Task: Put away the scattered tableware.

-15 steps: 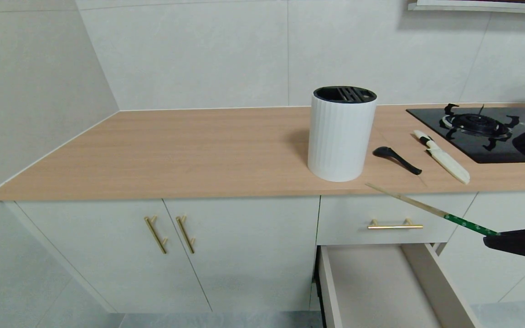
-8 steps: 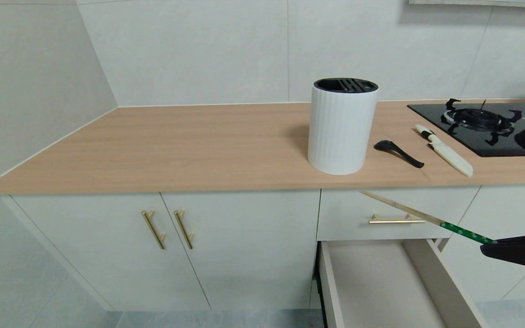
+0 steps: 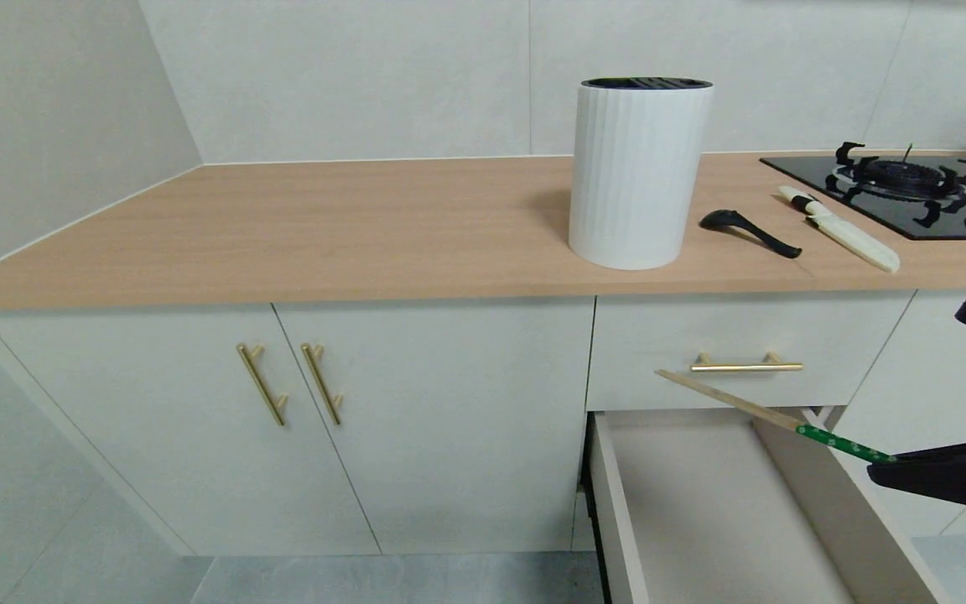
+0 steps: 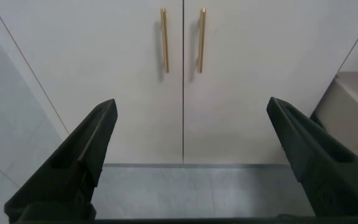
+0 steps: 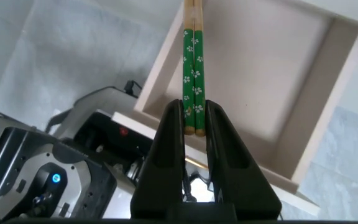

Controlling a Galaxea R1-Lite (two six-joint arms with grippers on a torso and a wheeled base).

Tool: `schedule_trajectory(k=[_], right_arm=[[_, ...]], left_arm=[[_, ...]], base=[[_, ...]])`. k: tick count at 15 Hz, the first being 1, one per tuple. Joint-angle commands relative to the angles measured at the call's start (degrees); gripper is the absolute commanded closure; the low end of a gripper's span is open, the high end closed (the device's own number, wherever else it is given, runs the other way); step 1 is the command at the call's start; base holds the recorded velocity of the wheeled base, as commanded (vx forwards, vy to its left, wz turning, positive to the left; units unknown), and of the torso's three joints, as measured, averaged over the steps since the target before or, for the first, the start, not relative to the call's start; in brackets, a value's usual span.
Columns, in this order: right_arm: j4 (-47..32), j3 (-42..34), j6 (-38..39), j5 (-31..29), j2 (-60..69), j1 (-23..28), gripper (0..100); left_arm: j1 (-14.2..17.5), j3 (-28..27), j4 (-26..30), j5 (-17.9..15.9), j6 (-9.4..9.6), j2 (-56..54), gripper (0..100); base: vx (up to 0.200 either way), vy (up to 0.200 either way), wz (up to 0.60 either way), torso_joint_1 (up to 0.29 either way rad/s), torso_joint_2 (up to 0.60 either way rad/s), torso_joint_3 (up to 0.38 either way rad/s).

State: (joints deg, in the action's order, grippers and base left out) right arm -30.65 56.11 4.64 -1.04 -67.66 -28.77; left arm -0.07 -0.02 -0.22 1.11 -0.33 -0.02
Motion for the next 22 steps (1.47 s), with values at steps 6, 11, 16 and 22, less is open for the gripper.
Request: schedule_trajectory(k=[6,11,16,22], right_arm=[[0.1,-0.6,0.1,0.8,-3.4,0.0,100],[0.2,-0.9,0.3,0.6,-7.5,0.3,100],[2.9,-1.0,0.6,-0.5,-15.3,0.7,100],[9.6,-0.7,5.9,-2.4,-24.9,0.9,100]], left_arm=[[0.0,0.0,0.0,0.0,-0.02,0.0,0],[0.0,0.0,0.0,0.0,-0.02,0.0,0],[0.0,0.0,0.0,0.0,-0.02,0.0,0],[0.0,0.0,0.0,0.0,-0.02,0.0,0]], base=[[0.0,0.0,0.0,-0.143,0.46,0.312],[0.0,0.0,0.0,-0.043,0.17,0.12],[0.0,0.0,0.0,0.0,0.0,0.0],[0.0,0.0,0.0,0.0,0.0,0.0]])
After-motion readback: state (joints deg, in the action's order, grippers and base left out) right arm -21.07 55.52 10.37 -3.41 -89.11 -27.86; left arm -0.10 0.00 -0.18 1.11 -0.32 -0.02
